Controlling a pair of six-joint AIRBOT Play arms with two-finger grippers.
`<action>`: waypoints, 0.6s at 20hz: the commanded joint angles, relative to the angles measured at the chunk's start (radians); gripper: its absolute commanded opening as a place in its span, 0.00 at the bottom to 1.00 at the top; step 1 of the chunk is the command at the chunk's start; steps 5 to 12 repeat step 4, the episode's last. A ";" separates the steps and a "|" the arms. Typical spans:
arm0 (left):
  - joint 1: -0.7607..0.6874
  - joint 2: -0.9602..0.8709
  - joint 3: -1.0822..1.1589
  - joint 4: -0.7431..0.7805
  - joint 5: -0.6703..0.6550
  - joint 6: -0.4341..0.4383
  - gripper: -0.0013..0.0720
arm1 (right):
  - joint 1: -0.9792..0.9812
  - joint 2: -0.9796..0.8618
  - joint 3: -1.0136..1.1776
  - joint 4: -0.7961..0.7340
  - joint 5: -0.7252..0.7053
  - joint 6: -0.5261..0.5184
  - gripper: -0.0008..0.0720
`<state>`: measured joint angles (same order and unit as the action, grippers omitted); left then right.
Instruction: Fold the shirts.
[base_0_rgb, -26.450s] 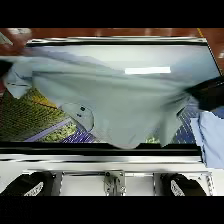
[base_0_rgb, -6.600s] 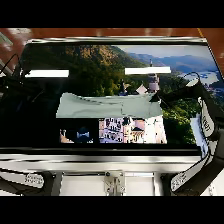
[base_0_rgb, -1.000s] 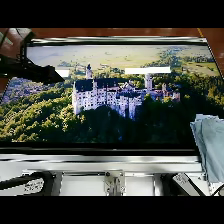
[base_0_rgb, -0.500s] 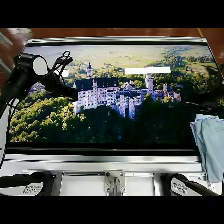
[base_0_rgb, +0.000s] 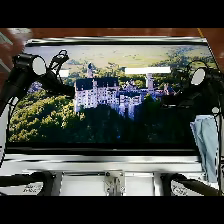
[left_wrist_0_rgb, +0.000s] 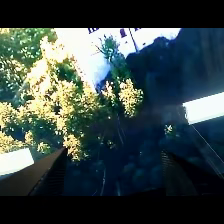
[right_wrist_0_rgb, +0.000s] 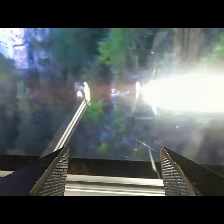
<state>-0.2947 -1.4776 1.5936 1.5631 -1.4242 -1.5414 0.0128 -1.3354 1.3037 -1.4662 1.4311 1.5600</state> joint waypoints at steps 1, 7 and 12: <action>0.003 0.000 0.000 0.001 0.010 0.000 0.97 | 0.015 -0.002 0.001 0.006 0.001 0.003 0.97; 0.003 0.000 0.000 0.001 0.011 0.000 0.97 | 0.015 -0.002 0.001 0.006 0.001 0.003 0.97; 0.003 0.000 0.000 0.001 0.011 0.000 0.97 | 0.015 -0.002 0.001 0.006 0.001 0.003 0.97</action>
